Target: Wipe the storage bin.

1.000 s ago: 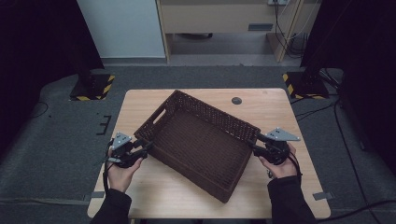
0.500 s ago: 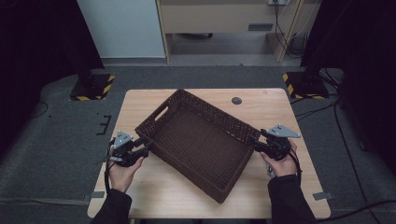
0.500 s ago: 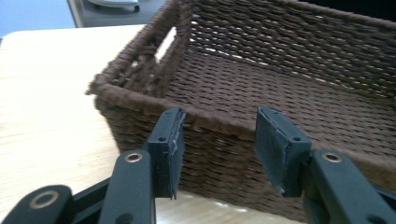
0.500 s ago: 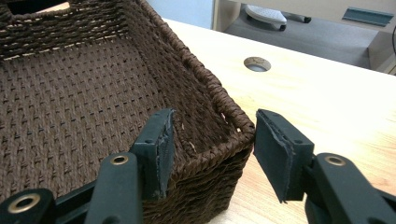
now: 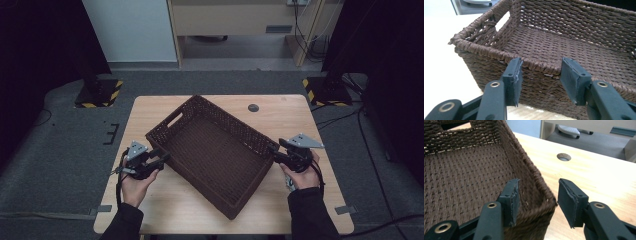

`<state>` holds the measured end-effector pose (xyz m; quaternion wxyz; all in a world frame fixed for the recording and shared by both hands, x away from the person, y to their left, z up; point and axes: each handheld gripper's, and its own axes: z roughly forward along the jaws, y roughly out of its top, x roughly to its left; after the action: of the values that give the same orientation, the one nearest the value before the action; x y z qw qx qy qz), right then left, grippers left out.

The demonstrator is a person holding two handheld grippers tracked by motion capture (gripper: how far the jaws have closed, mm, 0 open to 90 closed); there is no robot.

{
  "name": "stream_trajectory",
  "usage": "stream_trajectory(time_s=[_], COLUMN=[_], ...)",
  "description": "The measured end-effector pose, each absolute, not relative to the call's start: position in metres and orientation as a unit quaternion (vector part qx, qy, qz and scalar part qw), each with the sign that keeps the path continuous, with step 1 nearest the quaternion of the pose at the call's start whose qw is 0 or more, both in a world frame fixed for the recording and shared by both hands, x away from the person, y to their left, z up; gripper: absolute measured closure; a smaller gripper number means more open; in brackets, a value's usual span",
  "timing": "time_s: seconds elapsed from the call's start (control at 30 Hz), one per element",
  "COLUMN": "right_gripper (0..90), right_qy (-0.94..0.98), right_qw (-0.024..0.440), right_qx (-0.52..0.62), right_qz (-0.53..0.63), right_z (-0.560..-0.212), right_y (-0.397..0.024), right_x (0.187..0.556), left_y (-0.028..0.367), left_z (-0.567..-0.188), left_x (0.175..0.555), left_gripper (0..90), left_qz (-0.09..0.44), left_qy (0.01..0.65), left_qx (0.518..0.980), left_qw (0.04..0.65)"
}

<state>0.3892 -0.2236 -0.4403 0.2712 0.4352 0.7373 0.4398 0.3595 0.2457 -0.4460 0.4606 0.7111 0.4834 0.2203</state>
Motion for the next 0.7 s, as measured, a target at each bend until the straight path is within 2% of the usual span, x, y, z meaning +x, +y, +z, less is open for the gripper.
stream_trajectory(time_s=[0.33, 0.57, 0.7], right_gripper=[57.6, 55.9, 53.5], right_qy=[0.752, 0.758, 0.760], right_qw=[0.245, 0.217, 0.225], right_qx=[0.438, 0.434, 0.421], right_qz=[0.428, 0.437, 0.442], right_z=[-0.447, -0.444, -0.442], right_y=[-0.221, -0.219, -0.220], right_x=[0.391, 0.375, 0.380], left_y=[0.243, 0.230, 0.228], left_z=[-0.442, -0.441, -0.444], left_x=[0.357, 0.354, 0.358], left_gripper=[50.6, 49.4, 49.3], left_qz=[0.222, 0.215, 0.216], left_qy=[0.482, 0.466, 0.466], left_qx=[0.708, 0.718, 0.719], left_qw=[0.465, 0.471, 0.469])
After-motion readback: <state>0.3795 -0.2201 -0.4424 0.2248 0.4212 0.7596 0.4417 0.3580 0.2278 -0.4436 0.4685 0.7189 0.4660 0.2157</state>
